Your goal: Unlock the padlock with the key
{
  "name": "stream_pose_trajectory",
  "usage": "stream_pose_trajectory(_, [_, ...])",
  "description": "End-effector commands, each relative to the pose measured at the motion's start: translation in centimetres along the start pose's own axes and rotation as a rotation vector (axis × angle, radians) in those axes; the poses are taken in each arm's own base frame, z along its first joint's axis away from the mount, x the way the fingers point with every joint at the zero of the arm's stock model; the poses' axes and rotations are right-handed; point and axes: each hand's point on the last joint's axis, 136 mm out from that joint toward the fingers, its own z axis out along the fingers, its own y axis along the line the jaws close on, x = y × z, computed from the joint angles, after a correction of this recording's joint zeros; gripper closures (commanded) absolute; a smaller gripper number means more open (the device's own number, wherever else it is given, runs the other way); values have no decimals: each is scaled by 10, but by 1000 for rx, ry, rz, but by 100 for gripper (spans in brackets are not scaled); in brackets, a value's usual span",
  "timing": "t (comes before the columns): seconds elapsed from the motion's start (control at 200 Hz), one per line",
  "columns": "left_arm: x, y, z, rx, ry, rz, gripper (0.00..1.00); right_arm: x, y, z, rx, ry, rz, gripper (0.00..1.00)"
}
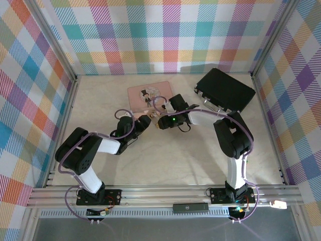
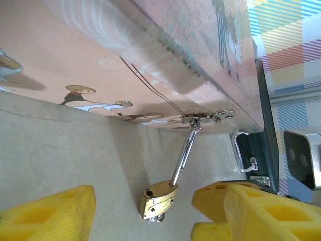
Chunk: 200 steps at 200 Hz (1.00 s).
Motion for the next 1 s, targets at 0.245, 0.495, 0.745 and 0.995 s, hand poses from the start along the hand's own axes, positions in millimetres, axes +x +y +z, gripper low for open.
stream_pose_trajectory(0.245, [-23,11,-27,-100,-48,31,29,2,15,6,273,-69,336,31])
stream_pose_trajectory(0.495, [-30,19,-43,-113,-69,33,27,-7,10,19,386,-121,393,35])
stream_pose_trajectory(0.745, [-37,25,-54,-127,-79,42,26,-10,13,39,400,-122,415,43])
stream_pose_trajectory(0.995, [-46,31,-68,-150,-117,54,26,10,13,45,443,-77,418,51])
